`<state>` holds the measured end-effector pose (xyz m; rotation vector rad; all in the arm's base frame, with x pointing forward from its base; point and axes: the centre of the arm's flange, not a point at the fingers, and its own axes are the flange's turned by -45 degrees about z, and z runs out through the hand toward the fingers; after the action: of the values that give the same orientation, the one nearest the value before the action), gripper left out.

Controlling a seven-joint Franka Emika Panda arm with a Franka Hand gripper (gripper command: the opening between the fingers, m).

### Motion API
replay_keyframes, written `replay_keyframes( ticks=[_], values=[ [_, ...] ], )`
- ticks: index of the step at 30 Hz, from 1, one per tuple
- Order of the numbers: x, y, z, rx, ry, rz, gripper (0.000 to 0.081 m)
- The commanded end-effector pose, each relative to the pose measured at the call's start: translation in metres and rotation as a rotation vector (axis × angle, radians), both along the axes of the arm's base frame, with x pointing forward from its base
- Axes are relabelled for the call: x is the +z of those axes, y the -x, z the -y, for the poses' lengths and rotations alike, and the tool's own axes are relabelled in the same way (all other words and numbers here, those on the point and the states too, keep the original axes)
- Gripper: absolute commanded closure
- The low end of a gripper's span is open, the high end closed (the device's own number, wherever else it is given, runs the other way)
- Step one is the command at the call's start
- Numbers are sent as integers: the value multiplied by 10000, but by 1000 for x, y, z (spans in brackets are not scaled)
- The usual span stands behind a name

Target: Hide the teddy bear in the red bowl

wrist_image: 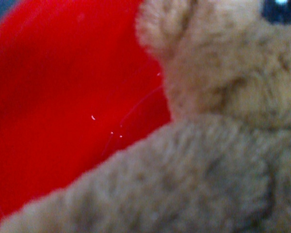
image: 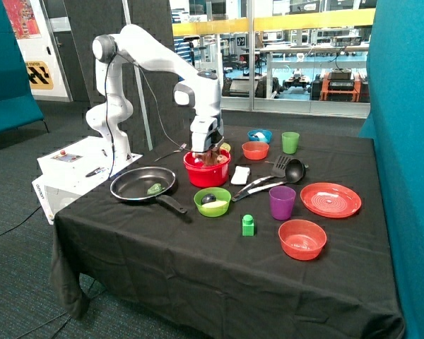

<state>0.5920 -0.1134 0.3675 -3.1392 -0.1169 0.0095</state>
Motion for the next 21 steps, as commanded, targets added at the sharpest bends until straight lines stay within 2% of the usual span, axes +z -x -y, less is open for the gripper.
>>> replay_keyframes(
  ticks=[1, 4, 21],
  values=[
    [-18, 5, 0, 133, -1, 61, 283],
    [-20, 7, -1, 179, -1, 60, 207],
    [-16, 8, 16, 101, -1, 61, 89]
  ],
)
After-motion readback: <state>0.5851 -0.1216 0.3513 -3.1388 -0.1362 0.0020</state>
